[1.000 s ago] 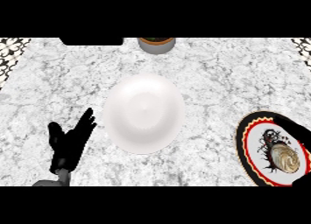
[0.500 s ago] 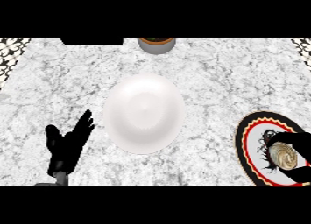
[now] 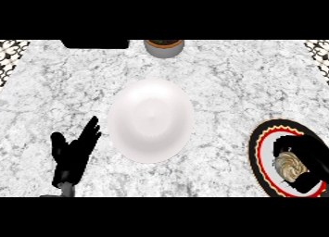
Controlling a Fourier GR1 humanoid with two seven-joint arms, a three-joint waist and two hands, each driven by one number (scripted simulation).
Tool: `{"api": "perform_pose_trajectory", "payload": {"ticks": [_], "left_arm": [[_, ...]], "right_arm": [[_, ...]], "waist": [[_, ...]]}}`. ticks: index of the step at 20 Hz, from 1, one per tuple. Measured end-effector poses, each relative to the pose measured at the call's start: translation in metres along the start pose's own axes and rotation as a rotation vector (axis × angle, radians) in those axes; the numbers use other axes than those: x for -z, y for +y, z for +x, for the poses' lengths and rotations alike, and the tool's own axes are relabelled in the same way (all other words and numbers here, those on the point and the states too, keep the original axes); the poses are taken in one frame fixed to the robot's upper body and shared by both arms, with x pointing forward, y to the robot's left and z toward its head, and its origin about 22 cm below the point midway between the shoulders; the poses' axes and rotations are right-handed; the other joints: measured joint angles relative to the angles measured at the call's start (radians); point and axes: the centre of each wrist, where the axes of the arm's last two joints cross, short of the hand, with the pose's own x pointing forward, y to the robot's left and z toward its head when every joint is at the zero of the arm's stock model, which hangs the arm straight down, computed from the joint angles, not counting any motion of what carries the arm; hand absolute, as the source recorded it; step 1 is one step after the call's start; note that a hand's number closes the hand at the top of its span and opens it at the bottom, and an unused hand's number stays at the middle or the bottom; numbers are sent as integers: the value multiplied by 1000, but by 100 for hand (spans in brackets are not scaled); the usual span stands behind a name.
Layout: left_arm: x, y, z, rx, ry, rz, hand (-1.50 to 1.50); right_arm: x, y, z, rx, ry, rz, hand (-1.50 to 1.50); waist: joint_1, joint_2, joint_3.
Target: Pick the cupcake from the plate and place it in the plate
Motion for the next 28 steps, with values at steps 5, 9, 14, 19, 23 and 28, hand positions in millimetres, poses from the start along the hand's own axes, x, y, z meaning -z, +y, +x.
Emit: {"api": "perform_pose_trajectory", "payload": {"ticks": [5,9,14,19,23,28], "left_arm": [[2,-3,2,2,3,-12,0],[2,-4,2,3,7,-23,0],[3,-9,2,3,13,-42,0],[4,-9,1,6,16,-43,0],[5,-11,3,6,10,-48,0],[6,-12,4,11,4,-50,0]], "right_arm": [[37,28,78,47,-14,-81,150],[62,32,142,134,-40,-232,150],[73,23,194,202,-15,-422,150],[71,16,230,311,71,-595,150],[67,17,254,420,144,-711,150],[66,20,279,527,207,-845,150]], "waist": [[9,-14,-20],[31,-19,-1],[43,-21,10],[50,-17,13],[53,-11,14],[55,-3,12]]}}
